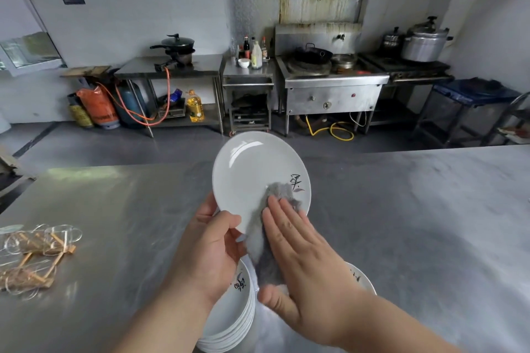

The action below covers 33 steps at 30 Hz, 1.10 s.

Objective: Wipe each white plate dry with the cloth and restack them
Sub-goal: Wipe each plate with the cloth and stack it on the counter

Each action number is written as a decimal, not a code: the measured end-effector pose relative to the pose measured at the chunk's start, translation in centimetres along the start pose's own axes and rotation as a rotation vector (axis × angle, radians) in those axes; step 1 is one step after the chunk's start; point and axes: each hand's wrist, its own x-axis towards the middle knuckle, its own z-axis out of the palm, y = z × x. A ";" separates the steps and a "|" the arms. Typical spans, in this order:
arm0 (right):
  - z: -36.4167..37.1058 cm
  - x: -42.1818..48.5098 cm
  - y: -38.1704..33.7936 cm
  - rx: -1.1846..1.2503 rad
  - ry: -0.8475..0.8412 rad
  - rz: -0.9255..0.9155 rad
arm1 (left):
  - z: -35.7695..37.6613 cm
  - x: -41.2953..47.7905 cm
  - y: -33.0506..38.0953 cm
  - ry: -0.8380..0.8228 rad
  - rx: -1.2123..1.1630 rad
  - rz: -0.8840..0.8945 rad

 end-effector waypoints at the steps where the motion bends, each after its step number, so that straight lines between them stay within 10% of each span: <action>1: 0.1 -0.2 0.1 0.007 -0.003 -0.007 | -0.1 0.0 0.0 0.006 0.002 0.002; 7: -3.0 2.3 5.0 -0.100 -0.019 0.228 | -0.7 -1.7 -0.4 -0.099 0.165 -0.136; 14: -3.2 4.1 2.8 -0.053 0.201 -0.172 | 0.3 -2.6 0.6 -0.242 0.281 -0.216; 20: -4.2 3.0 5.1 -0.150 0.060 0.207 | -0.7 -2.8 1.5 -0.198 0.247 -0.221; 29: -1.6 1.2 -0.1 0.159 0.062 -0.151 | -0.2 -3.2 1.5 -0.206 0.291 -0.226; 33: -2.9 1.6 1.4 -0.054 0.040 0.040 | -0.2 -4.1 0.8 -0.230 0.250 -0.271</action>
